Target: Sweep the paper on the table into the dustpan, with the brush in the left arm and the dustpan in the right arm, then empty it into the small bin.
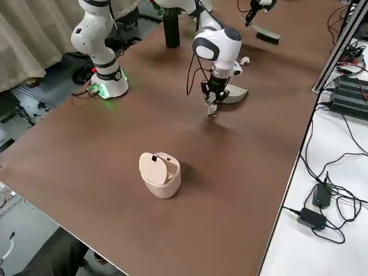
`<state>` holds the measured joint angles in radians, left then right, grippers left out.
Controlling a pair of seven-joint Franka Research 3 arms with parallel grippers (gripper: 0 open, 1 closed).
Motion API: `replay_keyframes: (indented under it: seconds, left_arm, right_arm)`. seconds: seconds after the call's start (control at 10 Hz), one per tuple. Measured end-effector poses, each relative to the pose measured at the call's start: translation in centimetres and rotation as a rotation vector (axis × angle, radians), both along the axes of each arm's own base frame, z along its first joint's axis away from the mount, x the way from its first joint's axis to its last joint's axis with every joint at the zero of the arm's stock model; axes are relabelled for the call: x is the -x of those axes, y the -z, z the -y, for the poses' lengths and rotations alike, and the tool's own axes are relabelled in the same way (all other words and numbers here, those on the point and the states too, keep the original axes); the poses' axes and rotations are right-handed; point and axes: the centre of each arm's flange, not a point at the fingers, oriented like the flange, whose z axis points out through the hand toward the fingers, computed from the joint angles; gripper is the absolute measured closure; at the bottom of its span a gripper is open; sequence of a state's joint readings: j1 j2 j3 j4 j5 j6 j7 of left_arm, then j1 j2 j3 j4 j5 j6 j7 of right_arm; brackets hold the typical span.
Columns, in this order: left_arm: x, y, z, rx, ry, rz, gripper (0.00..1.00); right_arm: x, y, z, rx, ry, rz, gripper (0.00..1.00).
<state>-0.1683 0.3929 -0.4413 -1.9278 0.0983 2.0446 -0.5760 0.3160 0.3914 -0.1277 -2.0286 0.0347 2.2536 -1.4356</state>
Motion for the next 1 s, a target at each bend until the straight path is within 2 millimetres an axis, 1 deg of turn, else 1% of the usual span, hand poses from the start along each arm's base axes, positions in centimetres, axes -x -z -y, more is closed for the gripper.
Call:
replay_keyframes:
  seconds: [0.1, 0.2, 0.3, 0.5, 0.7, 1.0]
  left_arm:
    - [0.4, 0.7, 1.9, 0.004, 0.012, -0.012, 0.73]
    - [0.8, 1.4, 3.6, 0.011, 0.031, -0.021, 0.73]
    - [1.3, 2.1, 5.2, 0.015, 0.051, -0.032, 0.73]
    - [3.1, 3.6, 7.8, 0.009, 0.092, -0.06, 0.73]
    - [4.6, 4.3, 9.4, -0.005, 0.098, -0.072, 0.73]
    - [5.5, 4.8, 10.3, -0.021, 0.077, -0.078, 0.73]
  right_arm:
    - [0.0, 0.0, -0.2, 0.001, -0.001, 0.0, 0.6]
    - [0.1, 0.0, -0.2, 0.001, 0.003, -0.001, 0.67]
    - [0.0, 0.0, -0.2, 0.002, 0.006, 0.0, 0.67]
    - [0.1, 0.0, -0.2, 0.002, 0.009, -0.001, 0.67]
    - [0.2, 0.0, -0.7, 0.007, 0.032, 0.0, 0.67]
    - [0.7, -0.1, -3.2, 0.02, 0.072, 0.007, 0.67]
